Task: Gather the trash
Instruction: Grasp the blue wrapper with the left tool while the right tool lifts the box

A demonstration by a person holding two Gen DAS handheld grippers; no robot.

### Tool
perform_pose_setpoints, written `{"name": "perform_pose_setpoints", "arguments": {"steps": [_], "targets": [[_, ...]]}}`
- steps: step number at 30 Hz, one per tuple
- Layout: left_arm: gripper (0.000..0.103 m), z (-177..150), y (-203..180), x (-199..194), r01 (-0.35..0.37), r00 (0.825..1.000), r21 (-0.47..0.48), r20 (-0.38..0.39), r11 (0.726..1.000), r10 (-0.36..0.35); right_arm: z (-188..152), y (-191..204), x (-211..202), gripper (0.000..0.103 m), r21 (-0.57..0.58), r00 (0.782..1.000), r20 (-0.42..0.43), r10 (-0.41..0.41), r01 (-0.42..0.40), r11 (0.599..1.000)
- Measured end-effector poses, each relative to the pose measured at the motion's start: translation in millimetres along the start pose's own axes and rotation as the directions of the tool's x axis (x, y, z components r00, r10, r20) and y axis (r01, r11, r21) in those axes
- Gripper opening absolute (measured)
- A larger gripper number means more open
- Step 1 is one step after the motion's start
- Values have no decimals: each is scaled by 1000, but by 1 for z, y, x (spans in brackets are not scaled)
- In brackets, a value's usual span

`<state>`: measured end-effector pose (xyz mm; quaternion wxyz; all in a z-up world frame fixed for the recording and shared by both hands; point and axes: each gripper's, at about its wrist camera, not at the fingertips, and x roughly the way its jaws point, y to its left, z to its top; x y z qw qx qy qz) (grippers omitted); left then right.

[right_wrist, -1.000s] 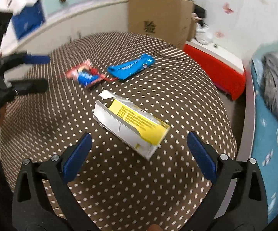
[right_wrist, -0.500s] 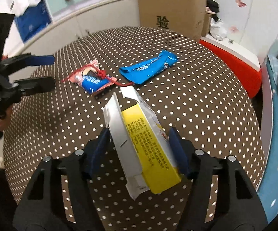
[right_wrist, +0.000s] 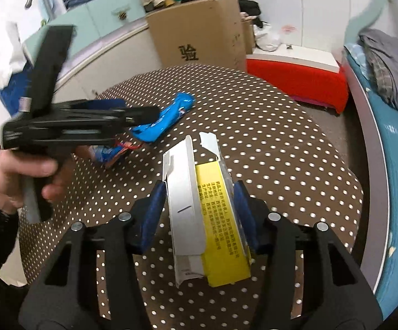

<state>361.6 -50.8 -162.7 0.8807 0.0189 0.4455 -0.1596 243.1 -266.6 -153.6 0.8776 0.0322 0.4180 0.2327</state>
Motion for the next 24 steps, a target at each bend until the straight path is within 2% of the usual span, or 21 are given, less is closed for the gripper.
{"name": "perform_pose_setpoints", "arguments": {"steps": [1,2,3,4,7,10,13,21,24], "targets": [[87,2,-1,6,-3,1000,2,-15,1000,3,-1,-4,-2,51,11,1000,4,-2,2,1000],[76,5,-3,12,-5,999,6,-36,1000,5,-1,-5,-3,51,17,1000,6,-4,4,1000],[69,7,-5,18,-4,998,15,-58,1000,5,-1,-8,-4,51,24,1000,9,-6,5,1000],[65,9,-9,25,-12,997,34,-78,999,15,0,-9,-4,51,31,1000,13,-6,6,999],[41,8,-18,29,-68,995,108,-65,992,75,-1,-14,-11,50,51,1000,29,-4,2,999],[30,7,-18,24,-15,998,88,-60,996,20,-3,-15,-17,50,64,999,48,-4,1,998],[12,0,-17,9,20,999,72,-32,997,-18,-5,-18,-24,49,81,998,67,-3,-3,997],[10,-15,-20,-19,69,998,46,2,997,-69,-11,-22,-50,48,107,993,114,-16,4,994],[9,-17,-25,-37,100,994,40,40,994,-101,-14,-25,-62,47,118,991,135,-24,8,993]]}}
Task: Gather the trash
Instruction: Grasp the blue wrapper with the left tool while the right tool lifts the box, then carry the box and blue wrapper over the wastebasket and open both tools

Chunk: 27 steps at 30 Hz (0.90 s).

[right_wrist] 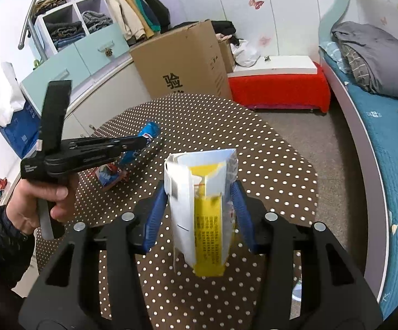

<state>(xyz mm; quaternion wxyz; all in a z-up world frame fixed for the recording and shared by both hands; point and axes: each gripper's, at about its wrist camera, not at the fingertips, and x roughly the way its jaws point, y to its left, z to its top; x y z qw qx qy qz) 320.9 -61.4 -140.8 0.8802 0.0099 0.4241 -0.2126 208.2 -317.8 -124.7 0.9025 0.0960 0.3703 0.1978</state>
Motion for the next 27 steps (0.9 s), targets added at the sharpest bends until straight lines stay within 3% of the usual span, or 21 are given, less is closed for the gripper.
{"name": "perform_pose_setpoints", "arguments": {"steps": [16,23,27], "targets": [[9,6,-59,-68,130,982,16,139,991,-131,4,-18,-64,46,31,990,135,-33,29,999],[9,11,-96,-84,183,967,67,169,981,-192,9,-44,-110,46,74,971,224,-84,69,995],[9,14,-122,-87,211,958,111,173,971,-228,3,-75,-137,46,155,952,268,-146,107,982]]}}
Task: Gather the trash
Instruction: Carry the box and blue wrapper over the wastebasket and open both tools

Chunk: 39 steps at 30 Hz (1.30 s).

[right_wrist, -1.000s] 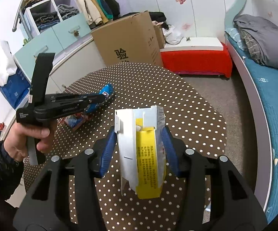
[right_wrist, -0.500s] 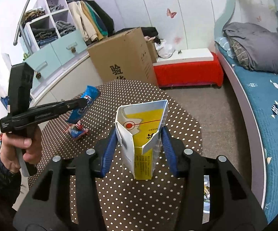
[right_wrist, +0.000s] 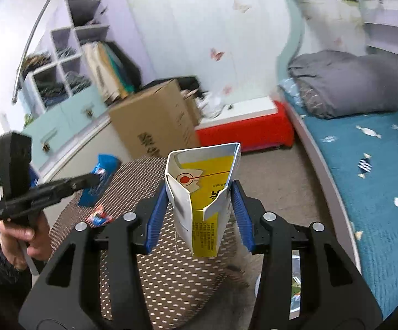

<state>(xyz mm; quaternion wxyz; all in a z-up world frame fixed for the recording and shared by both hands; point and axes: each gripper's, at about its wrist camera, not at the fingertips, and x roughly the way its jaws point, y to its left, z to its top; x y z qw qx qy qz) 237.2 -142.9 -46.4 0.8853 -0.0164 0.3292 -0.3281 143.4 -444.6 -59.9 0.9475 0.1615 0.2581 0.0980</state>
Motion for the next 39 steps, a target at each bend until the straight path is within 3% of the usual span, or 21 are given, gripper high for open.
{"name": "perform_pose_setpoints", "arguments": {"steps": [4,9,19,22,26,39], "targets": [[9,6,-27,11,45,999,33,-7,998,-45,-6,-35,-8,46,75,996,-3,-92,92,993],[9,8,-55,31,92,995,64,-33,994,-90,-28,-79,1,46,173,981,-75,-177,188,967],[9,2,-105,89,159,980,97,-134,983,-145,-82,-151,56,49,316,946,-241,-218,289,904],[9,-2,-113,111,169,973,102,-176,980,-149,-102,-170,76,65,366,937,-293,-190,294,883],[9,-12,-123,147,185,955,94,-252,978,-157,-126,-190,87,75,435,925,-340,-167,313,845],[10,-46,-156,249,231,871,112,-466,967,-154,-106,-205,21,84,471,946,-221,-236,315,824]]}}
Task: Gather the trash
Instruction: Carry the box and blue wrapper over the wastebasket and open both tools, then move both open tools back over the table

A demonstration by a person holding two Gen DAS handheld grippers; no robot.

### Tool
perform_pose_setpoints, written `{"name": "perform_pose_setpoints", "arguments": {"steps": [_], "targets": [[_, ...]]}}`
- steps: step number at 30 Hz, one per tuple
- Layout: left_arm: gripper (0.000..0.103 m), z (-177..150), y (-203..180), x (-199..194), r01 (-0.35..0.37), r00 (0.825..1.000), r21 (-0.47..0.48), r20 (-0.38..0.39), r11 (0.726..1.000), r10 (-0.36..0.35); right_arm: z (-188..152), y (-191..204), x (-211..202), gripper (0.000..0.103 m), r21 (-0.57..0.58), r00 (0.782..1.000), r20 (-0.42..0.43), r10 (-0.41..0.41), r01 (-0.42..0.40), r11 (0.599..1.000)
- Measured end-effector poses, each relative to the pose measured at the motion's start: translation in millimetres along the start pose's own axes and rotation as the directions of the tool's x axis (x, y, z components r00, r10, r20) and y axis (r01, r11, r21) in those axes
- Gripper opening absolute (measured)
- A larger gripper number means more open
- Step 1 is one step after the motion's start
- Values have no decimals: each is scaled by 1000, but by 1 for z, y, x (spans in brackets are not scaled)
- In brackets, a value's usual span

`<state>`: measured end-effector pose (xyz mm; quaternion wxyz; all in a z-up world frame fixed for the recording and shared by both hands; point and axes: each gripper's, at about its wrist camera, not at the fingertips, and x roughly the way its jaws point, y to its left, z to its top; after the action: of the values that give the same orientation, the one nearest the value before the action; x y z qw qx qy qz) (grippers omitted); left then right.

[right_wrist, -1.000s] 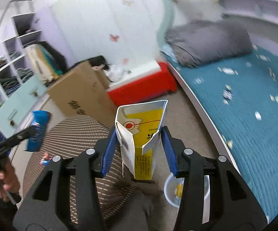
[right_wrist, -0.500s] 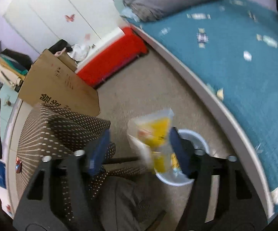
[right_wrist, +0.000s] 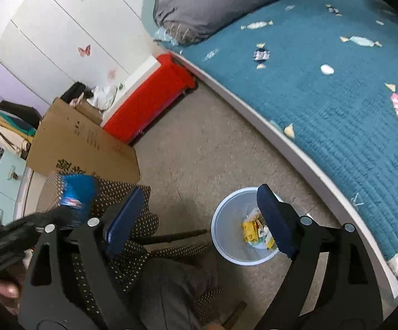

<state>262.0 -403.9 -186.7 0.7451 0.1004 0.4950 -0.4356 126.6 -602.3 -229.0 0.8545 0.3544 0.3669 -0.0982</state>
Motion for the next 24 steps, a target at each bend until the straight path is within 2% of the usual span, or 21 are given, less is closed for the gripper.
{"name": "perform_pose_setpoints", "arguments": {"steps": [2,4,5,6,9,12,18,24], "targets": [[14,4,-1,15,5,999,5,-35,1000,-5,3,2,-6,86,-4,1000,15,1,-1,1000],[42,6,4,27,-9,998,-14,-67,1000,8,5,3,-9,88,-3,1000,22,5,-5,1000],[75,7,7,30,-23,997,-30,-68,999,20,6,4,-11,90,-1,1000,26,8,-8,1000],[90,7,13,30,-42,998,-67,-54,997,38,5,5,-12,90,0,1000,28,10,-10,1000],[90,5,26,26,-53,997,-116,-57,992,47,0,10,-17,94,3,999,37,25,-25,1000],[92,4,30,15,-77,996,-126,-49,989,72,-3,18,-19,97,-12,999,40,21,-20,1000],[93,-5,28,-36,-86,994,-114,64,990,94,-11,39,-25,97,-27,998,48,33,-32,999],[95,-29,19,-102,-98,972,-81,206,992,113,-22,84,-38,97,-115,997,53,64,-58,992]]}}
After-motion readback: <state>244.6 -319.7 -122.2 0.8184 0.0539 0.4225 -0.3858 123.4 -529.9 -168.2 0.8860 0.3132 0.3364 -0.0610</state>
